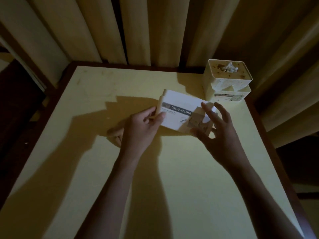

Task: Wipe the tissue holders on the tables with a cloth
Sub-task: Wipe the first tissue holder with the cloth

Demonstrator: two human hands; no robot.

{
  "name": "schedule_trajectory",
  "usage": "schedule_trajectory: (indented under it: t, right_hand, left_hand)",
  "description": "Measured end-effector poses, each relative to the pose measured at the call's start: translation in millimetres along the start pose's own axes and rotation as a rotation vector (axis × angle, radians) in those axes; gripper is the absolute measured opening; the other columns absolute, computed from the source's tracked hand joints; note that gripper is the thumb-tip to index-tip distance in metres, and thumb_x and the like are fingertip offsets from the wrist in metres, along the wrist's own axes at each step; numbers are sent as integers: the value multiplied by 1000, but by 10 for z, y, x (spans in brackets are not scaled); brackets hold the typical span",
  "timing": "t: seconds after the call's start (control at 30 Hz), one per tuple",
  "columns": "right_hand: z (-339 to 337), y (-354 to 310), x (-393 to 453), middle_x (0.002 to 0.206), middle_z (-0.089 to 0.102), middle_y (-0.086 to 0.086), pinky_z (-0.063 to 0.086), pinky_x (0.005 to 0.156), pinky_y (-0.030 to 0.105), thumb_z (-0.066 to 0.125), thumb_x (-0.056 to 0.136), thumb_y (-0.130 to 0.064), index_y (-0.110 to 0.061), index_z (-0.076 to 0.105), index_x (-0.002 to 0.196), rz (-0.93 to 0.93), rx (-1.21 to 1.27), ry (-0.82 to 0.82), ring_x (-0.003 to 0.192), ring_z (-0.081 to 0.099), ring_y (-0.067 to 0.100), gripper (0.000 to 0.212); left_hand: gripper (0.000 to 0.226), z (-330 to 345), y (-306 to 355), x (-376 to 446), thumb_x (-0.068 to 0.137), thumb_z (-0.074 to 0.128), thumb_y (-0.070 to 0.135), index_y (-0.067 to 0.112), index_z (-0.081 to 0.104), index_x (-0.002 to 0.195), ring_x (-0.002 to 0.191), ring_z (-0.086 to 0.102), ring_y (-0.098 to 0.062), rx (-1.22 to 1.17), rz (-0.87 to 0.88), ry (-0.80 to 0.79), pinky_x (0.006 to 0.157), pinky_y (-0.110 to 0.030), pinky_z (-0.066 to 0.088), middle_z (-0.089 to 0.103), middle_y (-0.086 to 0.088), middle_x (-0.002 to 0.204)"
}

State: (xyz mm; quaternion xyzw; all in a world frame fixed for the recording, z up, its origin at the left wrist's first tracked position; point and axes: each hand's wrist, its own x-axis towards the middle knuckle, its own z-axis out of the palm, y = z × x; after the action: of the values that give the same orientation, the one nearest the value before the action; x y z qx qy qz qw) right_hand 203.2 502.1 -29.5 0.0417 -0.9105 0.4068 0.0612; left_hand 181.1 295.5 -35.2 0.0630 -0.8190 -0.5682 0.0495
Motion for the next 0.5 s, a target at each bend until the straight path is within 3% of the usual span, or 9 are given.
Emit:
schedule_trajectory:
  t: [0.1, 0.2, 0.27, 0.37, 0.5]
  right_hand:
    - [123, -32, -242, 158, 20, -7, 55, 90, 40, 58, 83, -52, -38, 32, 145, 110, 237, 87, 128, 48, 15, 69]
    - [204, -3, -462, 138, 53, -3, 54, 84, 19, 69, 84, -30, -30, 28, 148, 247, 400, 158, 110, 58, -6, 76]
    - [239, 45, -576, 120, 63, -12, 51, 79, 9, 68, 86, -16, -36, 32, 144, 234, 359, 86, 101, 58, -15, 71]
    - [279, 148, -739, 113, 57, -28, 45, 80, 2, 69, 84, -6, -52, 29, 130, 211, 335, 55, 101, 55, -20, 76]
    - [370, 239, -896, 133, 51, -16, 43, 91, 7, 70, 81, -9, -42, 31, 139, 194, 376, 49, 117, 53, -8, 77]
  left_hand:
    - [36, -87, -62, -146, 81, 73, 27, 12, 69, 114, 70, 54, 26, 109, 24, 27, 61, 3, 39, 71, 7, 98]
    - [29, -178, -247, -341, 75, 80, 23, 14, 73, 101, 71, 59, 20, 123, -40, 12, 61, 0, 42, 67, 23, 82]
    - [31, -177, -405, -493, 71, 82, 24, 16, 74, 99, 74, 64, 13, 88, -139, 11, 65, -3, 45, 67, 23, 80]
    - [34, -118, -559, -719, 67, 84, 29, 17, 74, 98, 81, 64, 7, 99, -225, 39, 70, -12, 48, 71, 15, 90]
    - [29, -36, -651, -904, 69, 84, 29, 20, 74, 94, 82, 57, 17, 87, -284, 68, 68, -2, 43, 68, 17, 89]
